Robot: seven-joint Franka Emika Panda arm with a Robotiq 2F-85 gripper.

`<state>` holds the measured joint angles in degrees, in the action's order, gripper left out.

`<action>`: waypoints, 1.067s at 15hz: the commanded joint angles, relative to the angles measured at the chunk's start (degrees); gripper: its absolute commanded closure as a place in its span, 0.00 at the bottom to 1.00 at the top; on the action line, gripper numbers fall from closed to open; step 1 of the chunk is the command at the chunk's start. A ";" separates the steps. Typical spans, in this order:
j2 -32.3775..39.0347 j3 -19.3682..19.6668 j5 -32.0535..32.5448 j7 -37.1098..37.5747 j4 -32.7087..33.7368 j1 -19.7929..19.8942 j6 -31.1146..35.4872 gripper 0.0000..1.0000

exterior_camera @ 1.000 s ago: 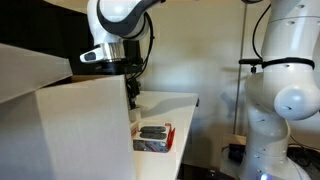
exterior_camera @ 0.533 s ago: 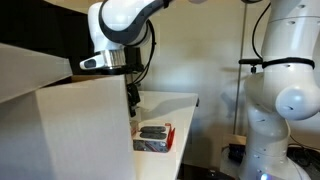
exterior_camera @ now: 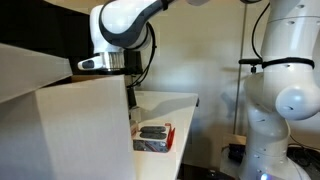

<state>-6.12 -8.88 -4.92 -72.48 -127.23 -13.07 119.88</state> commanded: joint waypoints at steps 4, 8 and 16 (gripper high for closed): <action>0.37 -0.51 -1.80 -1.00 -2.08 -0.07 3.82 0.00; 1.14 -0.90 -1.42 -0.76 -2.43 0.04 4.84 0.00; 2.66 -0.94 -0.86 -0.37 -2.52 0.42 7.41 0.00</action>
<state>-3.30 -9.59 -5.11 -72.48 -128.37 -13.01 124.76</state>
